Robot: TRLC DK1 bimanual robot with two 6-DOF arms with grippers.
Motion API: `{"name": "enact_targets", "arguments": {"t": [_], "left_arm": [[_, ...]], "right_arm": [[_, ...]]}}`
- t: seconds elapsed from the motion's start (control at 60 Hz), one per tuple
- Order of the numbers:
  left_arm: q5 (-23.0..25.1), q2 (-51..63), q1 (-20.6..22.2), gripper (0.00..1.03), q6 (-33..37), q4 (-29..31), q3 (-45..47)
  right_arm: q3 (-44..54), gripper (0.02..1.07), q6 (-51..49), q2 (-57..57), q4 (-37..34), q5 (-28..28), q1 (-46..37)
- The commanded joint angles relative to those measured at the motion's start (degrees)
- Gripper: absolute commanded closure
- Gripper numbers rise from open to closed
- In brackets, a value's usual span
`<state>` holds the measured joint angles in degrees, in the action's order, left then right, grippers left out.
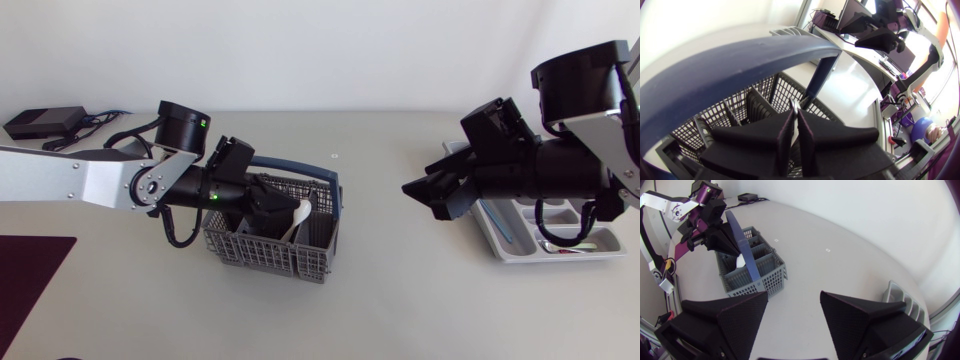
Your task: Sort the cutlery from the basket into the organizer compartments.
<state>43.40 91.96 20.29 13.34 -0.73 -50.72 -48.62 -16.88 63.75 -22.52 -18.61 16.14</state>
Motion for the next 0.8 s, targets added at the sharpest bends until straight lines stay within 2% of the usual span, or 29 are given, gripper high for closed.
{"name": "enact_targets", "arguments": {"t": [0.0, 0.167, 0.317, 0.4, 0.483, 0.617, 0.783], "left_arm": [[1.1, -0.6, -0.2, 0.97, 0.2, 1.3, 0.3], [1.2, -0.6, 1.4, 0.96, 1.6, 3.0, 0.4], [1.1, -0.6, 2.5, 0.88, 2.5, 4.6, 0.0], [1.0, -0.6, 3.4, 0.79, 2.5, 4.6, 0.0], [-1.2, -0.6, 4.1, 0.75, 2.6, 4.3, 0.1], [-5.1, -0.5, 4.9, 0.76, 2.6, 3.8, 0.0], [-8.9, -0.5, 5.6, 0.93, 2.6, 2.8, 0.5]], "right_arm": [[1.1, 0.31, 0.4, -0.9, 0.0, 0.6, 0.9], [1.1, 0.31, 0.5, -1.3, -0.2, 0.8, 1.0], [1.1, 0.31, 0.5, -1.7, -0.5, 0.8, 1.0], [1.2, 0.31, 0.5, -2.0, -0.7, 0.8, 1.1], [1.2, 0.31, 0.5, -2.2, -0.9, 0.8, 1.3], [1.5, 0.31, 0.4, -2.3, -0.9, 0.8, 1.3], [2.0, 0.31, 0.4, -2.7, -0.8, 0.8, 1.8]]}}
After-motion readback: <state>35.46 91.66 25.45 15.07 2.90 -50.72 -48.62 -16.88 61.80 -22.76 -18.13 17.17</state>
